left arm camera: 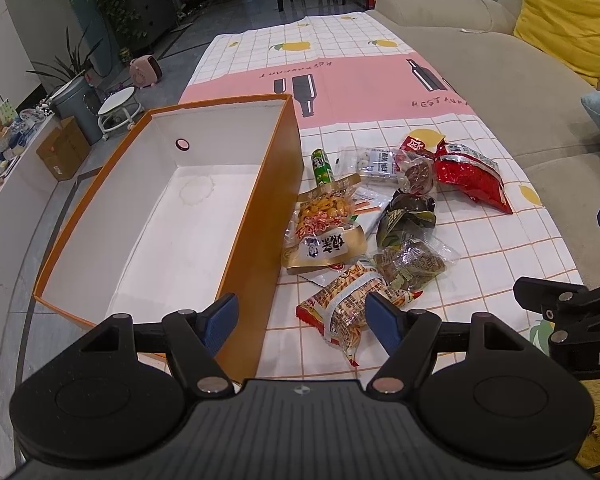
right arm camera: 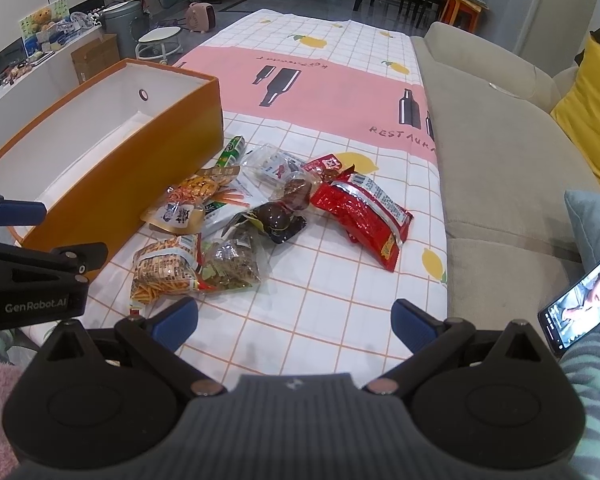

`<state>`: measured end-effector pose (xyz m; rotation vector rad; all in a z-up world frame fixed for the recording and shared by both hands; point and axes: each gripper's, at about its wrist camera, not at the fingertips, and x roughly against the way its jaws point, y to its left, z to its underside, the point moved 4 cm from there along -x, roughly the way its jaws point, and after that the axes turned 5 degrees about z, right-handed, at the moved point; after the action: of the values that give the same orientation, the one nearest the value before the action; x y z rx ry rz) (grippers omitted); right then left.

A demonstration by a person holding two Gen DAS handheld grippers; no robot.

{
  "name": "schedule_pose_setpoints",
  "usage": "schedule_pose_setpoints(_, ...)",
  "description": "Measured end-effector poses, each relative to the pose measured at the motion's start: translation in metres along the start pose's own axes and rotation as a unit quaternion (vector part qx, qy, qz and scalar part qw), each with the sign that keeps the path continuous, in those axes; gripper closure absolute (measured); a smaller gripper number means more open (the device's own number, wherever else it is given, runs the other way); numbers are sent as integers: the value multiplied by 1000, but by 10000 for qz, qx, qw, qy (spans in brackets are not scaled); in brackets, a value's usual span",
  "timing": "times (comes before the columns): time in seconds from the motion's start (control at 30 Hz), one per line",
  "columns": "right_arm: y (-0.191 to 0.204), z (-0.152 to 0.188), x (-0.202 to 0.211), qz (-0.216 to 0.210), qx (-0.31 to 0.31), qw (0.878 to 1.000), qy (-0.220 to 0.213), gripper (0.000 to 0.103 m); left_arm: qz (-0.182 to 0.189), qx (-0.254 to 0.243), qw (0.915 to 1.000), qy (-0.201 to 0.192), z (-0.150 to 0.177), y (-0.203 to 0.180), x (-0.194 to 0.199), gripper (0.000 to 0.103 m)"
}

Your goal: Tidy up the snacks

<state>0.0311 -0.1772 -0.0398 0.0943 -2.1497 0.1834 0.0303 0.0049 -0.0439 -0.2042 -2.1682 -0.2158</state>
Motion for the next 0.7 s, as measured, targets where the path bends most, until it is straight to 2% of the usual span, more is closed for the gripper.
schedule_pose_setpoints(0.7, -1, 1, -2, 7, -8, 10000, 40, 4, -10, 23, 10000, 90, 0, 1, -1, 19)
